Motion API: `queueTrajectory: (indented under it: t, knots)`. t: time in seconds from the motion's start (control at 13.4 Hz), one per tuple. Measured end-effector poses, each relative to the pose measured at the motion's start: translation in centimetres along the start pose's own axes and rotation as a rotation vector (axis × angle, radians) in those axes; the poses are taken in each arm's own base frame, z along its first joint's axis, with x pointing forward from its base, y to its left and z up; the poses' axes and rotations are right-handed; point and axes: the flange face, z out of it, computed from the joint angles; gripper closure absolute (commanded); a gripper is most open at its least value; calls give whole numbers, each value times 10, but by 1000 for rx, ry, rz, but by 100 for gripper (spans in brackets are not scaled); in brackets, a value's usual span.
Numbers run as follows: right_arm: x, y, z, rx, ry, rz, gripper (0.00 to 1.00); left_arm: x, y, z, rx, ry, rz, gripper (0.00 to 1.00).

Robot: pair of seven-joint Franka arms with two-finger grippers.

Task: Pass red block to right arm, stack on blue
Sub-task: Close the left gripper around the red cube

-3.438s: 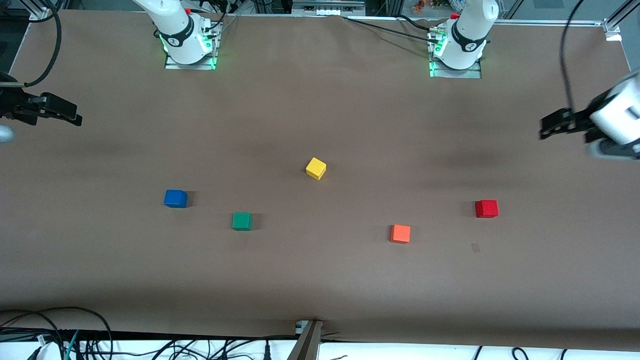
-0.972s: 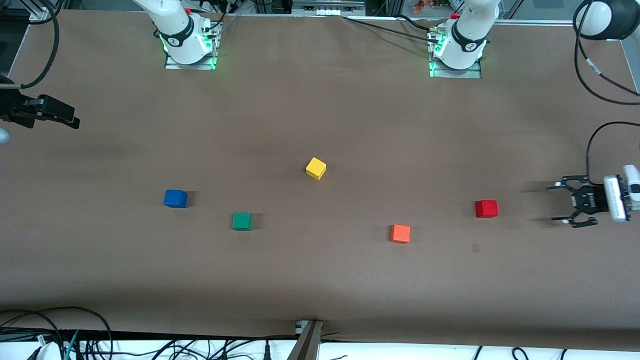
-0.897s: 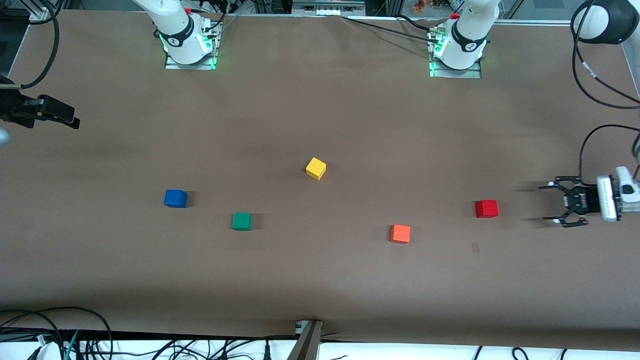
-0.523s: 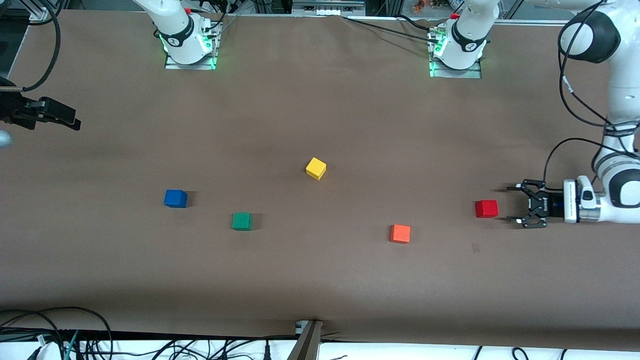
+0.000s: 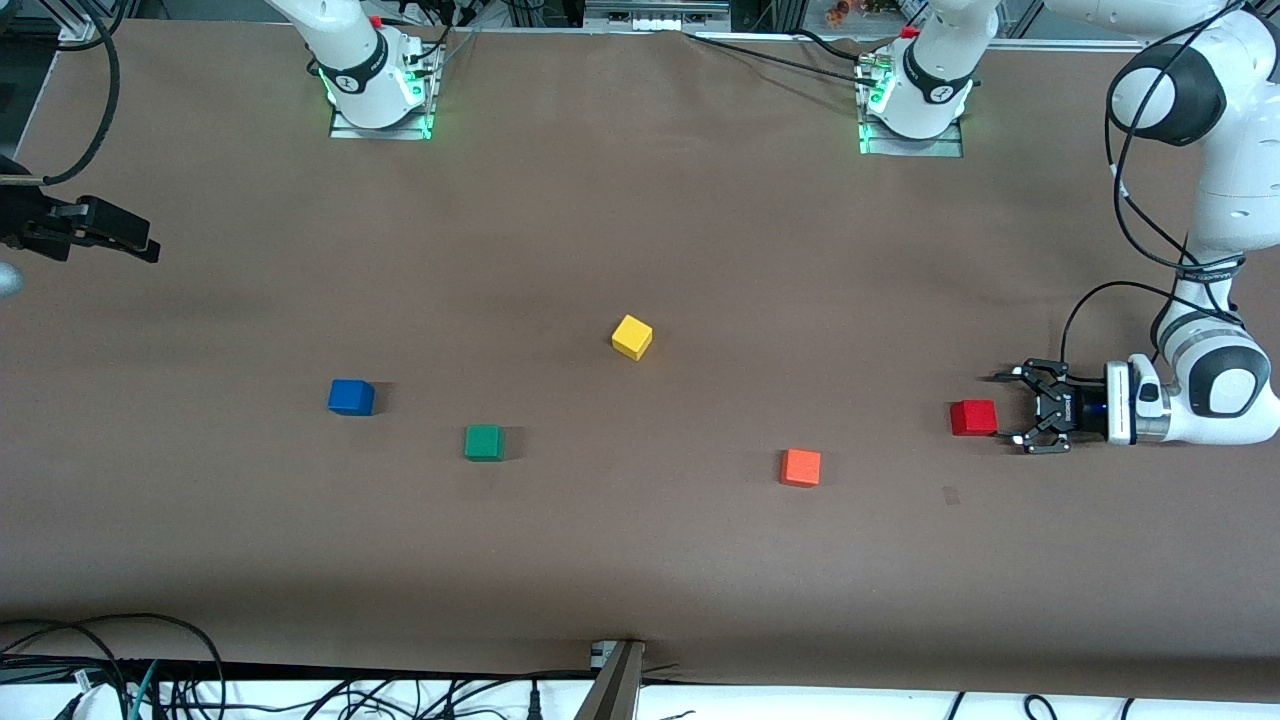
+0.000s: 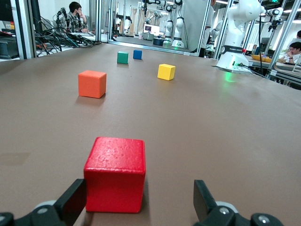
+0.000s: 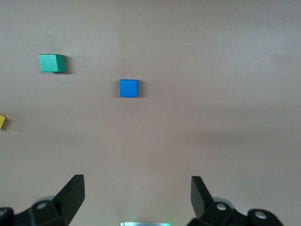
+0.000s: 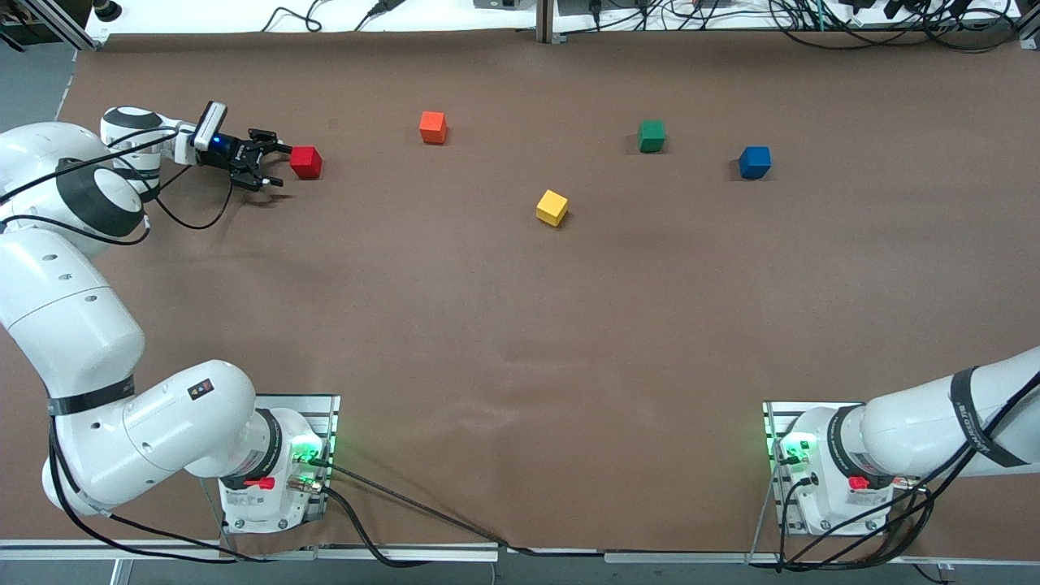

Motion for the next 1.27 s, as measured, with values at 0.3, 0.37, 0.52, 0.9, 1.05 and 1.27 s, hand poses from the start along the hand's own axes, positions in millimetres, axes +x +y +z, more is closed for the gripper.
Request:
queueTrajectory:
  t: [0.3,0.37,0.52,0.9,1.05,1.27]
  knots:
    - [1,0,-1,0,9,0,0,-4,-6,-2,31,18,60,0]
    - [1,0,-1,0,11,0,0,-4,-8,-4,34,16,67,0]
    - [2,0,-1,0,13,0,0,-4,-9,-4,36,14,73,0]
    - [3,-1,1,0,10,-1,0,-6,-12,8,24,26,77,0]
    - [5,-1,3,-1,8,-1,0,-7,-12,11,23,31,80,3]
    - [5,-1,2,-1,11,-1,0,-5,-14,15,21,38,141,58]
